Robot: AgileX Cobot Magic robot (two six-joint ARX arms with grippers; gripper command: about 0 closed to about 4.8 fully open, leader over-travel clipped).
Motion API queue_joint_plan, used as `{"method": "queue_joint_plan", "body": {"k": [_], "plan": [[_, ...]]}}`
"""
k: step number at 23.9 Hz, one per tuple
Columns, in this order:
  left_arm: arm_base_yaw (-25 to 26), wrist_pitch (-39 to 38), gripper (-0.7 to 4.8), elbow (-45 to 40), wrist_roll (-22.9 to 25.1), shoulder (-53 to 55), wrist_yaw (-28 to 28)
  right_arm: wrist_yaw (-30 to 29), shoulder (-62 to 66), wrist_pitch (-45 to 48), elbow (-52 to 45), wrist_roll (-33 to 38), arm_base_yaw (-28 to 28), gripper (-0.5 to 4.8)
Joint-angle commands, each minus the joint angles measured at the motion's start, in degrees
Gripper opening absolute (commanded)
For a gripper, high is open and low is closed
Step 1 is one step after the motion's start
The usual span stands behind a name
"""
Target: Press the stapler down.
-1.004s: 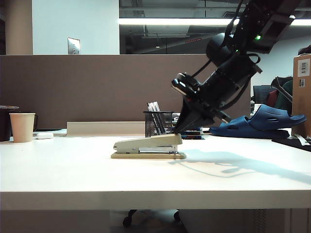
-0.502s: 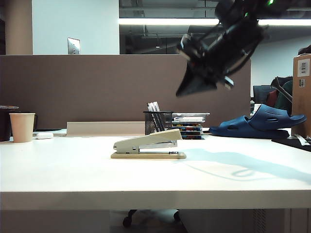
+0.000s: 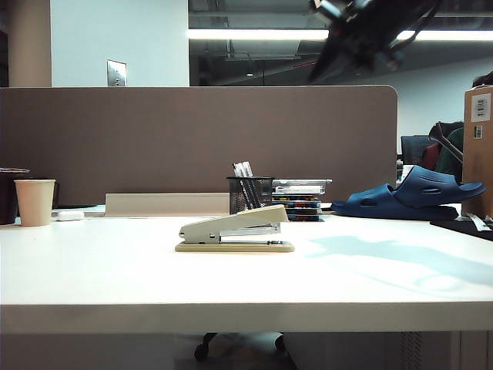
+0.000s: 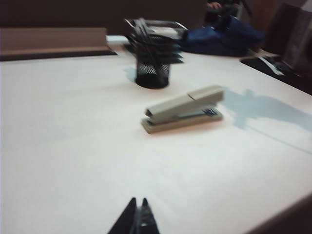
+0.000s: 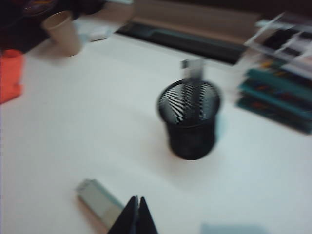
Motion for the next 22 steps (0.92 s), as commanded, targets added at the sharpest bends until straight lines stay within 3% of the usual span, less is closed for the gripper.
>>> {"method": "queue_joint_plan", "body": {"k": [1, 8, 12, 22], "plan": [[0.02, 3.04, -0.05, 0.09, 0.26, 0.00, -4.57, 4.68, -4.17, -1.16, 0.17, -4.70, -0.57, -0.09], [0.02, 4.85, -0.05, 0.09, 0.24, 0.00, -11.52, 10.45, -13.73, -3.96, 0.11, -7.54, -3.98, -0.09], [0.02, 5.01, -0.06, 0.09, 0.26, 0.00, -11.52, 15.21, -20.55, -7.82, -0.13, -8.66, -7.54, -0.09], [0.02, 5.03, -0.06, 0.09, 0.31, 0.00, -13.22, 15.45, -37.57, -8.61, -13.79, -8.09, -16.68, -0.09]]}}
